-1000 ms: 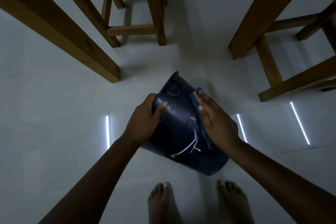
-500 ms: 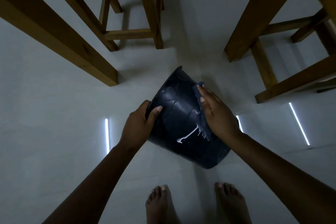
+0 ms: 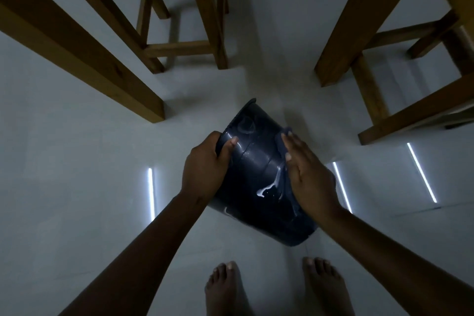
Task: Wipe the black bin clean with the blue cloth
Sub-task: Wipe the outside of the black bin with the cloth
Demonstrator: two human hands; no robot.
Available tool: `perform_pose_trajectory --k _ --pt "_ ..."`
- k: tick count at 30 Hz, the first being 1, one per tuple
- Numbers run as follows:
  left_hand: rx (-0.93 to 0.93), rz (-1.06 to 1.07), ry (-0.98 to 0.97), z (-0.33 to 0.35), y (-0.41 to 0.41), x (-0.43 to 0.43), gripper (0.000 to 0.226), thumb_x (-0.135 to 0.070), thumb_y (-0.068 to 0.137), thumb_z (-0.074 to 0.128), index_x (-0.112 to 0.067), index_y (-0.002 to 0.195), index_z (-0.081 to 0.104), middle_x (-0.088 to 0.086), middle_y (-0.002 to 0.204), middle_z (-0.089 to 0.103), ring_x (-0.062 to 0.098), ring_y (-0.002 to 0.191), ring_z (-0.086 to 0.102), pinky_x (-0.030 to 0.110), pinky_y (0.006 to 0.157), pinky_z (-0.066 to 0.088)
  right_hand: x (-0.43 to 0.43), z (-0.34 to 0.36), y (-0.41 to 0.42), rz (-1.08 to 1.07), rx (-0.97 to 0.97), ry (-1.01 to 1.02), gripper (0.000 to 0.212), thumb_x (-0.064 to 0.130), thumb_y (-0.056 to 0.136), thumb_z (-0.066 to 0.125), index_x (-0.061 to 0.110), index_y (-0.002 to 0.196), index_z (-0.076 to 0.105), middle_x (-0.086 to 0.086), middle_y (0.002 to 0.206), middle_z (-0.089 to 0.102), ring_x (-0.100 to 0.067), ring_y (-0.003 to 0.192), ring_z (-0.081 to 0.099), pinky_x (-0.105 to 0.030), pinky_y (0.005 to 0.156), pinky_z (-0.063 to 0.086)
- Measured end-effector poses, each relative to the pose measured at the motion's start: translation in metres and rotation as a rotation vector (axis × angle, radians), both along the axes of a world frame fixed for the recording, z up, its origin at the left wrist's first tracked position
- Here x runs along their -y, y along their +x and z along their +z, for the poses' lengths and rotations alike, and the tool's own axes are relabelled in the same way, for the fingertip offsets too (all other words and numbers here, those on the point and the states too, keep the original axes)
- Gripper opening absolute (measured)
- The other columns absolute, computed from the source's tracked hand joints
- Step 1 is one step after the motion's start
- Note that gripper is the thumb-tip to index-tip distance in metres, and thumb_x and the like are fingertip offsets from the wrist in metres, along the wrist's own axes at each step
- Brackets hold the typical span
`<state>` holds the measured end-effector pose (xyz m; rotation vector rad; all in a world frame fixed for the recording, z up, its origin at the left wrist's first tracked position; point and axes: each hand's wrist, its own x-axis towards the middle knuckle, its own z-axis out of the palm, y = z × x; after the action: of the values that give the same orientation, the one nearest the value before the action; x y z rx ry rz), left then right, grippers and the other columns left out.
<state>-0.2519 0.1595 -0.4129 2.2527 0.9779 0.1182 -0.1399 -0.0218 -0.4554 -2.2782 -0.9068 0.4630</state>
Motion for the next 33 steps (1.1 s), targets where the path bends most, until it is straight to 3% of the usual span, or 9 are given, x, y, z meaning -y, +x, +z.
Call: perform_pose_trajectory --k 4,7,11,13,15,18,24,28,33 --pt "0.001 -0.025 -0.011 0.0 0.003 -0.004 0.031 -0.048 0.096 0.042 -0.02 0.091 0.055 -0.01 0.07 0.057 0.002 0.065 0.056 0.016 0.057 0.039 0.006 0.001 -0.039 0.221 0.268 -0.082 0.049 0.029 0.099 0.032 0.024 0.148 0.03 0.001 0.158 0.025 -0.026 0.148 0.017 -0.044 0.115 0.027" --pt "-0.004 -0.051 -0.043 0.001 0.004 -0.005 0.03 -0.048 0.097 0.042 -0.02 0.091 0.054 -0.012 0.071 0.057 0.002 0.068 0.057 0.018 0.06 0.042 -0.015 0.004 -0.015 0.299 0.257 -0.071 0.051 0.032 0.1 0.026 0.023 0.149 0.026 -0.001 0.16 0.022 -0.025 0.148 0.017 -0.041 0.116 0.026" --pt "-0.025 -0.058 -0.041 0.003 0.01 -0.006 0.03 -0.047 0.097 0.041 -0.021 0.087 0.052 -0.012 0.068 0.055 0.002 0.066 0.055 0.017 0.058 0.037 -0.016 -0.002 0.014 0.08 0.003 -0.008 0.05 0.031 0.099 0.026 0.022 0.149 0.028 -0.001 0.157 0.028 -0.018 0.145 0.026 -0.042 0.116 0.029" --pt "-0.024 -0.044 -0.034 0.002 0.01 -0.006 0.032 -0.049 0.097 0.04 -0.021 0.085 0.053 -0.01 0.067 0.057 0.005 0.066 0.057 0.021 0.058 0.039 -0.003 -0.002 -0.006 0.043 0.063 -0.057 0.049 0.029 0.099 0.028 0.02 0.148 0.031 -0.002 0.157 0.03 -0.021 0.145 0.026 -0.043 0.115 0.031" --pt "-0.021 -0.03 -0.029 0.0 0.008 -0.006 0.034 -0.05 0.097 0.04 -0.021 0.085 0.053 -0.009 0.067 0.057 0.008 0.066 0.058 0.024 0.06 0.042 0.005 0.002 -0.036 0.133 0.244 -0.125 0.051 0.029 0.098 0.03 0.021 0.148 0.03 -0.002 0.158 0.027 -0.026 0.146 0.022 -0.043 0.114 0.031" --pt "-0.002 -0.037 -0.036 0.001 0.01 -0.008 0.038 -0.05 0.096 0.04 -0.017 0.087 0.054 -0.007 0.07 0.059 0.011 0.069 0.06 0.028 0.065 0.048 -0.001 0.003 -0.039 0.296 0.296 -0.137 0.053 0.029 0.098 0.03 0.023 0.15 0.025 -0.001 0.16 0.019 -0.026 0.149 0.013 -0.045 0.116 0.026" --pt "-0.021 -0.039 -0.053 0.005 0.016 -0.006 0.038 -0.049 0.097 0.04 -0.015 0.088 0.055 -0.006 0.071 0.059 0.012 0.069 0.058 0.029 0.064 0.045 -0.012 -0.001 0.006 -0.006 -0.007 -0.002 0.057 0.046 0.1 0.029 0.016 0.149 0.03 0.002 0.156 0.028 -0.011 0.143 0.027 -0.02 0.115 0.022" --pt "-0.04 -0.009 -0.044 0.004 0.012 -0.006 0.04 -0.052 0.096 0.039 -0.016 0.087 0.054 0.0 0.074 0.065 0.019 0.071 0.061 0.035 0.069 0.049 0.015 0.002 -0.038 0.116 0.256 -0.104 0.05 0.026 0.098 0.03 0.017 0.147 0.032 -0.005 0.156 0.031 -0.028 0.145 0.026 -0.044 0.114 0.031" --pt "0.001 -0.018 -0.064 0.004 0.019 -0.007 0.038 -0.051 0.096 0.041 -0.017 0.087 0.054 0.0 0.076 0.064 0.019 0.072 0.061 0.032 0.067 0.048 -0.017 0.005 -0.027 0.319 0.284 -0.111 0.05 0.028 0.101 0.027 0.023 0.151 0.023 0.001 0.161 0.018 -0.025 0.149 0.011 -0.043 0.118 0.022"
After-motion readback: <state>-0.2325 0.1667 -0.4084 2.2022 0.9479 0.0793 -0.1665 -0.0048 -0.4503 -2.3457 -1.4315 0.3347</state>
